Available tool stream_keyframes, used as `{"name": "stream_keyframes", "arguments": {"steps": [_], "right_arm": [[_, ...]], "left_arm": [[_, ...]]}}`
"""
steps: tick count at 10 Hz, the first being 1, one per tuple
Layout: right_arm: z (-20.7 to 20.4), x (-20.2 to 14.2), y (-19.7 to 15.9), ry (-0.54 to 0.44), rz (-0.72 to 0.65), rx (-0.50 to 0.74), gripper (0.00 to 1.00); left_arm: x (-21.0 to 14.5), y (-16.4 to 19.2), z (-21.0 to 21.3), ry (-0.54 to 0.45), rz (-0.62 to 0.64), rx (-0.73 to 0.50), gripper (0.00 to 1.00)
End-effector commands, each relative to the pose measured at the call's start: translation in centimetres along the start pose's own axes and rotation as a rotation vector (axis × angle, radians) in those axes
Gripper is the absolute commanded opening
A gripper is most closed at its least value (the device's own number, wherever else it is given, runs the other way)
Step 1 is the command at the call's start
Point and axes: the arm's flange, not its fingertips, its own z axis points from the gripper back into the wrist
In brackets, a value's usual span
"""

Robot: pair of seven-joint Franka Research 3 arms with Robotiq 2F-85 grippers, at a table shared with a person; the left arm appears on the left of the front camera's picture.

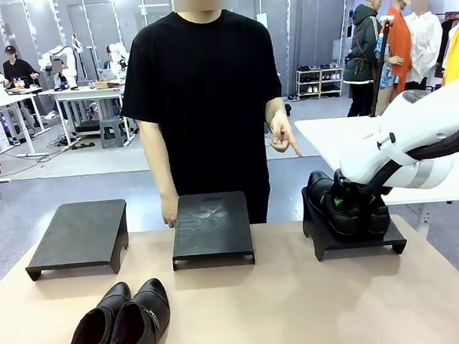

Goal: Place the shoes on the stand as instructed by the person.
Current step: Pick up one pair of Shoes and place it on the Shoes Stand indicated by the person, then pick up another pair of Shoes and place it on the Shoes Stand indicated by the person.

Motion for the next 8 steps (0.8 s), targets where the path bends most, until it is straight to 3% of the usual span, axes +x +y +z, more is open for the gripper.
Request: {"name": "stream_keyframes", "arguments": {"steps": [1,8], "right_arm": [[0.75,-0.72,-0.23,-0.034,-0.02,0.012,0.93],[0.3,0.07,0.04,-0.007,-0.003,0.001,0.93]], "left_arm": [[0.24,0.0,0.12,0.003,-0.016,-0.012,1.0],[0.24,0.0,0.12,0.003,-0.016,-0.012,1.0]]}}
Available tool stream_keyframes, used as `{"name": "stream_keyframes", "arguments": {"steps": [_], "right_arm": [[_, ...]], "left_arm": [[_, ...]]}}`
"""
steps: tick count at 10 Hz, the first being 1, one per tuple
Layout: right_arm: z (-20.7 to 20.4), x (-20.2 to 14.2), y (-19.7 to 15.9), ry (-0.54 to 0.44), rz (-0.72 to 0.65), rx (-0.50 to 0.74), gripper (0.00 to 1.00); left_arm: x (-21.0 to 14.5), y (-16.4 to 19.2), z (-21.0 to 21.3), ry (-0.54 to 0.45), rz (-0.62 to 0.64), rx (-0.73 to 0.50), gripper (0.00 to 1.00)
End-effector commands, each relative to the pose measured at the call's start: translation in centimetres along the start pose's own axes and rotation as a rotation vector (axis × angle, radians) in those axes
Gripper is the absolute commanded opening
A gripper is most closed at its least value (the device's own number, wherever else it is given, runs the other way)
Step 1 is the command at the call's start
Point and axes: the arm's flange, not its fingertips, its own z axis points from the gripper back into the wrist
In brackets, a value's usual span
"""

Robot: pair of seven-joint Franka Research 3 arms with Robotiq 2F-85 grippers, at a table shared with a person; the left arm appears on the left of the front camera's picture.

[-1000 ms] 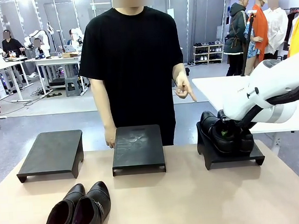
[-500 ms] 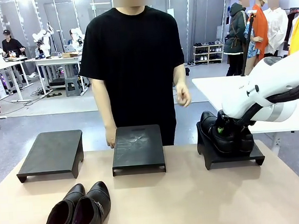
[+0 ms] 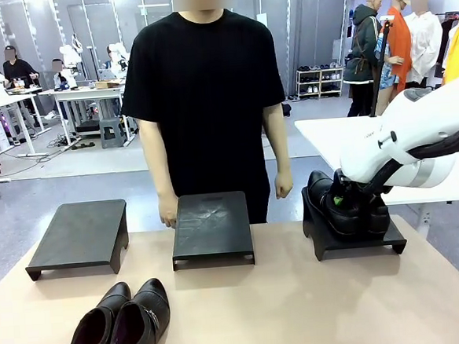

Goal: Place the shoes on the stand as instructed by the person.
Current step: Pick up another pair of Shoes and place it on the Shoes Stand indicated by the person.

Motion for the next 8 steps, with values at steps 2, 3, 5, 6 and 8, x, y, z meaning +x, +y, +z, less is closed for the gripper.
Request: {"name": "stream_keyframes", "arguments": {"steps": [2,3,5,6,8], "right_arm": [[-0.1,0.1,0.0,0.0,-0.004,0.001,0.93],[-0.1,0.1,0.0,0.0,-0.004,0.001,0.93],[-0.1,0.1,0.0,0.0,-0.004,0.001,0.93],[0.0,0.0,0.0,0.0,0.0,0.0,0.95],[7.3,-0.6,0.3,-0.012,-0.029,0.09,0.93]], "left_arm": [[0.2,0.0,0.1,0.003,-0.016,-0.012,1.0],[0.2,0.0,0.1,0.003,-0.016,-0.012,1.0],[0.2,0.0,0.1,0.003,-0.016,-0.012,1.0],[0.2,0.0,0.1,0.003,-0.016,-0.012,1.0],[0.2,0.0,0.1,0.003,-0.016,-0.012,1.0]]}}
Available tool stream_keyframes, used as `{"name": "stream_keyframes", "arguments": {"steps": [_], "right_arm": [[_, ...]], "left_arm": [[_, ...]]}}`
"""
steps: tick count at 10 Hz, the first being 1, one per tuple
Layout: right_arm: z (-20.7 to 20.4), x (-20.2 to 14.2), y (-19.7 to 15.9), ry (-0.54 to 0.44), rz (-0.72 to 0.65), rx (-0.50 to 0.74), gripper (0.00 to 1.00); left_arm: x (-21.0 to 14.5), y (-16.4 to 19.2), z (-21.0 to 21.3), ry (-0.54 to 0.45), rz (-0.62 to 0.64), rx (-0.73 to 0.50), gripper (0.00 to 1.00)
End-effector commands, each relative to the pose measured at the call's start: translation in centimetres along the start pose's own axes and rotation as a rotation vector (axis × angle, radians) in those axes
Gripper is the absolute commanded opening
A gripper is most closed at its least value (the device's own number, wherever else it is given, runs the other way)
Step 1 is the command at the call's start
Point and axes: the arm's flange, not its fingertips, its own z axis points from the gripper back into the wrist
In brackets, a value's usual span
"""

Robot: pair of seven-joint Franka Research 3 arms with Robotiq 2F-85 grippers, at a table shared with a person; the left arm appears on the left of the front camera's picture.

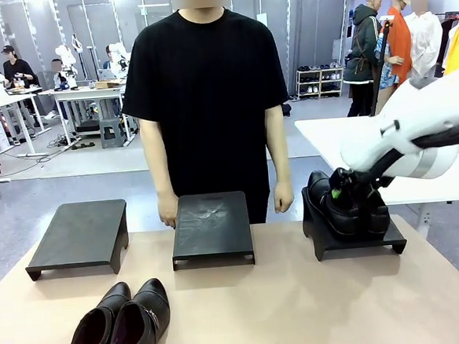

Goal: Place the shoes on the stand as instructed by the person.
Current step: Pick up another pair of Shoes and place it on the Shoes Stand indicated by the person.

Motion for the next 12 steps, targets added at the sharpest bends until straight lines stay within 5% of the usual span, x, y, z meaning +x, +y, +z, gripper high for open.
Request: {"name": "stream_keyframes", "arguments": {"steps": [1,3,5,9,12], "right_arm": [[6.9,-1.7,-0.9,0.007,-0.027,0.082,0.93],[11.4,-4.1,-2.7,0.067,-0.056,0.157,0.93],[15.4,-7.8,-6.9,0.135,-0.116,0.367,0.93],[19.2,-19.5,-17.4,0.119,-0.251,0.791,0.93],[18.8,-27.8,-23.5,-0.032,-0.347,1.026,0.93]], "left_arm": [[0.2,0.0,0.1,0.002,-0.016,-0.012,1.0],[0.2,0.0,0.1,0.002,-0.016,-0.012,1.0],[0.2,0.0,0.1,0.002,-0.016,-0.012,1.0],[0.2,0.0,0.1,0.002,-0.016,-0.012,1.0],[0.2,0.0,0.1,0.002,-0.016,-0.012,1.0]]}}
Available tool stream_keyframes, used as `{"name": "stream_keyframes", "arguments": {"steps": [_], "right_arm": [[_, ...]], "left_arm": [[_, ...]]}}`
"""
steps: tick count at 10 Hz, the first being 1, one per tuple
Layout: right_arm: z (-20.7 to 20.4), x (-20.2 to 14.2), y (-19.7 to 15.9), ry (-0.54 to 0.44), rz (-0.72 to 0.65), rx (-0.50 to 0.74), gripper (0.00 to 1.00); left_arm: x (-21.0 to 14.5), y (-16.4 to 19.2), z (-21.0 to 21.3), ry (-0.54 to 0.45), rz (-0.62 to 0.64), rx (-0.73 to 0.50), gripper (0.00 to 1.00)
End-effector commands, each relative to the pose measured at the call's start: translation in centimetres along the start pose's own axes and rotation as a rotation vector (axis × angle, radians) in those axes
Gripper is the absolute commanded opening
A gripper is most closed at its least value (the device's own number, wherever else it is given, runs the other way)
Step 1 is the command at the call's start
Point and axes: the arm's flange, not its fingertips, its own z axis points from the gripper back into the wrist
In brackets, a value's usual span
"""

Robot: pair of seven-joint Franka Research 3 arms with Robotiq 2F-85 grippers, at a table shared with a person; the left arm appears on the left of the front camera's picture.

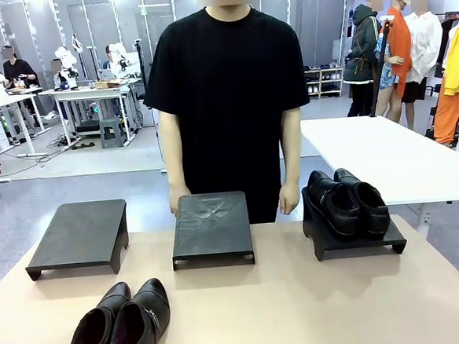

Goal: Place the shoes on the stand as instructed by the person.
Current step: Pick up another pair of Shoes and place it on the Shoes Stand indicated by the person.

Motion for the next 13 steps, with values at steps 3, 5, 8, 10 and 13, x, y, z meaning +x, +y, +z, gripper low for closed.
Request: {"name": "stream_keyframes", "arguments": {"steps": [3,5,8,10,13], "right_arm": [[1.7,-2.9,-3.9,-0.081,-0.019,0.115,0.93],[2.3,-3.6,-3.8,-0.076,-0.041,0.101,0.93],[2.3,-3.6,-3.8,-0.076,-0.041,0.101,0.93],[2.3,-3.6,-3.8,-0.076,-0.041,0.101,0.93],[2.3,-3.6,-3.8,-0.076,-0.041,0.101,0.93]], "left_arm": [[0.2,0.0,0.2,0.001,-0.017,-0.013,1.0],[0.2,0.0,0.2,0.001,-0.017,-0.013,1.0],[0.2,0.0,0.2,0.001,-0.017,-0.013,1.0],[0.0,0.0,0.0,0.0,0.0,0.0,1.0],[0.5,-7.1,-6.2,0.182,-0.073,0.018,1.0]]}}
